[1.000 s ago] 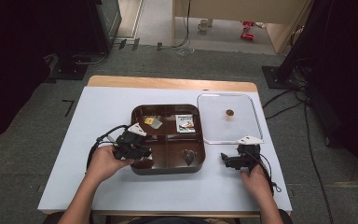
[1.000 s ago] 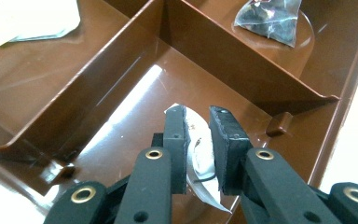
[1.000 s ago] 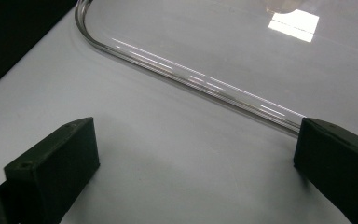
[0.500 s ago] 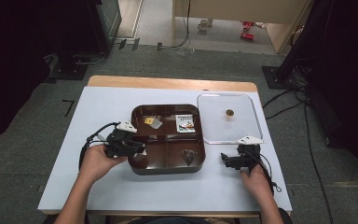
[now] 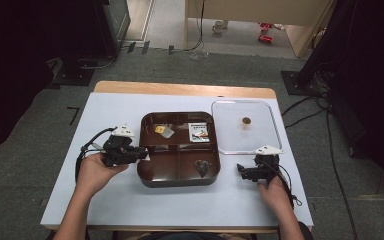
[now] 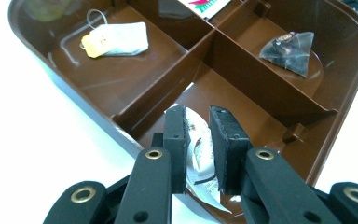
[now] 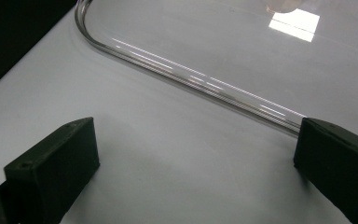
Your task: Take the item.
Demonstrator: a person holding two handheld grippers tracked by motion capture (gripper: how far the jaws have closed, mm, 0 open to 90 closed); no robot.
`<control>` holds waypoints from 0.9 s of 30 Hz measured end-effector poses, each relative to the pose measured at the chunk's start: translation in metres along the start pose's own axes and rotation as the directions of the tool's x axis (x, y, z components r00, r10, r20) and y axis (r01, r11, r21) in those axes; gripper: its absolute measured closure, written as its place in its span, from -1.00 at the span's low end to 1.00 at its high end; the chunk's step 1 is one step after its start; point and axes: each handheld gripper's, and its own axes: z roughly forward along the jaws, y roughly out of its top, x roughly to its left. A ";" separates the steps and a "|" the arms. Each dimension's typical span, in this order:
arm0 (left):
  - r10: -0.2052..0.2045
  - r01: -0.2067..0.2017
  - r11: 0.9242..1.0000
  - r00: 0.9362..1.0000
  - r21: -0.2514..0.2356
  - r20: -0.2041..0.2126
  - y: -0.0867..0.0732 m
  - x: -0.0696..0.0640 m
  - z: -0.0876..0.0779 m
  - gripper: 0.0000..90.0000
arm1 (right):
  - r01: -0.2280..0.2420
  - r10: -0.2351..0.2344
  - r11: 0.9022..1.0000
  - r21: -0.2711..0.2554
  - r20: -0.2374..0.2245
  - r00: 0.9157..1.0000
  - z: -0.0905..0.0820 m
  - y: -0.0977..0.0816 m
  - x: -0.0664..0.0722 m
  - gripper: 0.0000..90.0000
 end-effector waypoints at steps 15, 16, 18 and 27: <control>-0.046 0.045 0.998 0.998 -0.036 -0.043 -0.008 0.015 -0.019 0.73 | 0.000 0.000 1.000 0.000 0.000 1.000 0.000 0.000 0.000 -1.00; -0.050 0.048 0.998 0.998 -0.036 -0.044 -0.008 0.016 -0.019 0.73 | 0.000 0.000 1.000 0.000 0.000 1.000 0.000 0.000 0.000 -1.00; -0.054 0.052 0.998 0.997 -0.036 -0.050 -0.010 0.019 -0.021 0.73 | 0.000 0.000 1.000 0.000 0.000 1.000 0.000 0.000 0.000 -1.00; -0.093 0.092 0.996 0.991 -0.019 -0.092 -0.020 0.033 -0.022 0.73 | 0.000 0.000 1.000 0.000 0.000 1.000 0.000 0.000 0.000 -1.00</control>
